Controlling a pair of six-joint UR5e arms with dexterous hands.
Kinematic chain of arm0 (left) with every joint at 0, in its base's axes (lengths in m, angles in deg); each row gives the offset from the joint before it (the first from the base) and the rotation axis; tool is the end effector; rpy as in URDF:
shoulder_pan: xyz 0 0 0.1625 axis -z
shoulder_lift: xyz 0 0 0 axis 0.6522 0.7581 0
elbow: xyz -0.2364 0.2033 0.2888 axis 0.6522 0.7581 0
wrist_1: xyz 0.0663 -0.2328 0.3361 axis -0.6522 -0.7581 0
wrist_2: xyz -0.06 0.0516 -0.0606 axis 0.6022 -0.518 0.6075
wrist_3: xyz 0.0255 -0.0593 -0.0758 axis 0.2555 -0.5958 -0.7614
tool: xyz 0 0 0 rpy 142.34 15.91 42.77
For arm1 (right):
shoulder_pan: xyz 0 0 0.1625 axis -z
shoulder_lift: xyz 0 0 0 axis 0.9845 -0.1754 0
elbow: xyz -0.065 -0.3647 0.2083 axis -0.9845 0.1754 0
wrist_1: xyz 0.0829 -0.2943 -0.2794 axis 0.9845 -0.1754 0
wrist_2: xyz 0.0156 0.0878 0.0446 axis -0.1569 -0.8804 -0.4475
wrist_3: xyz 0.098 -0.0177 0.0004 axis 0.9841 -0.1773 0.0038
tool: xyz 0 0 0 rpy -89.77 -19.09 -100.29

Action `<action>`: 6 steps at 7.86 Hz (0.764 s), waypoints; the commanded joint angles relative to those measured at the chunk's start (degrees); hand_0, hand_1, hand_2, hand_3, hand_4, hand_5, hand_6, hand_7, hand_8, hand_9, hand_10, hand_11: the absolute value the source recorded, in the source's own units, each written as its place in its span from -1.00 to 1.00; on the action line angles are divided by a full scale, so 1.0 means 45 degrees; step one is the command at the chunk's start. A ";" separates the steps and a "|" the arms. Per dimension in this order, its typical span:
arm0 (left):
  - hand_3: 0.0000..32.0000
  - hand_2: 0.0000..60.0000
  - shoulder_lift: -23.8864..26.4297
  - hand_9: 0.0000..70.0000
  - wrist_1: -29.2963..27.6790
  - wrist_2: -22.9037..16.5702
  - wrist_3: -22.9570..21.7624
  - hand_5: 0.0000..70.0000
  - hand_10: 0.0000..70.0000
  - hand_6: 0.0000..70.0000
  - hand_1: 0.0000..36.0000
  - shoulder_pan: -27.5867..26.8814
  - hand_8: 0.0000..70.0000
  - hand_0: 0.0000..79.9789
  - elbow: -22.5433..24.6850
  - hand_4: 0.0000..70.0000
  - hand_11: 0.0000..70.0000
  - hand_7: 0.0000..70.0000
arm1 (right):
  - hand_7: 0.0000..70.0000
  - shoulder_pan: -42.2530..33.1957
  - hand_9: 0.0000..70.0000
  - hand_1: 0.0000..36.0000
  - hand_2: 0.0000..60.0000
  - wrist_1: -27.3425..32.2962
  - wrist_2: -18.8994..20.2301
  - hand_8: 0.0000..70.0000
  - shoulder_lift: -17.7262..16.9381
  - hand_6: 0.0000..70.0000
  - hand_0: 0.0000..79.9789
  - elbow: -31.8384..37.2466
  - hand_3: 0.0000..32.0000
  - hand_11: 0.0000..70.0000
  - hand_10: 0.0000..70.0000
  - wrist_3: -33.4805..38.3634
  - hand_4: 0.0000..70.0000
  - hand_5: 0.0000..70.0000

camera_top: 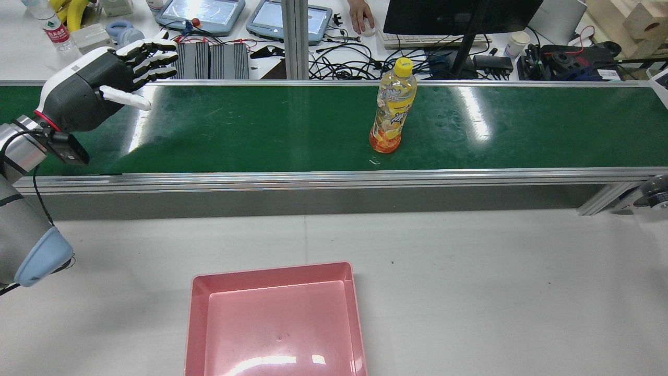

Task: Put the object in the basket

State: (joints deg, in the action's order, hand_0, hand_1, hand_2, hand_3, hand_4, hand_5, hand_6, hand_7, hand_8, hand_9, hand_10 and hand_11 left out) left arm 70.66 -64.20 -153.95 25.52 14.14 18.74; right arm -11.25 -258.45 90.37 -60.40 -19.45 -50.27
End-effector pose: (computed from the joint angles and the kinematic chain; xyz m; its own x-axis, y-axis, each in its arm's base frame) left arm 0.2457 -0.6091 0.3999 -0.9235 -0.2884 -0.2529 0.0815 0.4969 -0.8640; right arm 0.1418 -0.4846 0.6613 -0.9947 -0.0042 0.1030 -0.1026 -0.0498 -0.9935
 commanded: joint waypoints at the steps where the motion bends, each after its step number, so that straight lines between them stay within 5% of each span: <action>1: -0.88 -0.95 0.0000 -0.66 0.0000 0.0000 -0.0008 -0.24 -0.72 -0.94 -0.20 0.0000 -0.68 0.30 0.0000 -0.62 -0.55 -0.95 | -1.00 0.0000 -1.00 -1.00 -1.00 0.0000 0.0000 -1.00 0.0000 -1.00 -1.00 0.0000 -1.00 -1.00 -1.00 -0.0006 -1.00 -1.00; 6: -0.88 -0.99 0.0000 -0.66 0.0000 0.0000 0.0012 -0.23 -0.72 -0.94 -0.21 0.0000 -0.68 0.31 0.0000 -0.62 -0.55 -0.95 | -1.00 0.0000 -1.00 -1.00 -1.00 0.0000 0.0000 -1.00 0.0000 -1.00 -1.00 0.0000 -1.00 -1.00 -1.00 0.0013 -1.00 -1.00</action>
State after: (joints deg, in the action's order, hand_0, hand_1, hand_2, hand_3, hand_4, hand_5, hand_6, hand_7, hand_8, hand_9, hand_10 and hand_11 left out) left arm 70.66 -64.20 -153.95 25.57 14.14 18.74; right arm -11.25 -258.44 90.37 -60.39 -19.45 -50.30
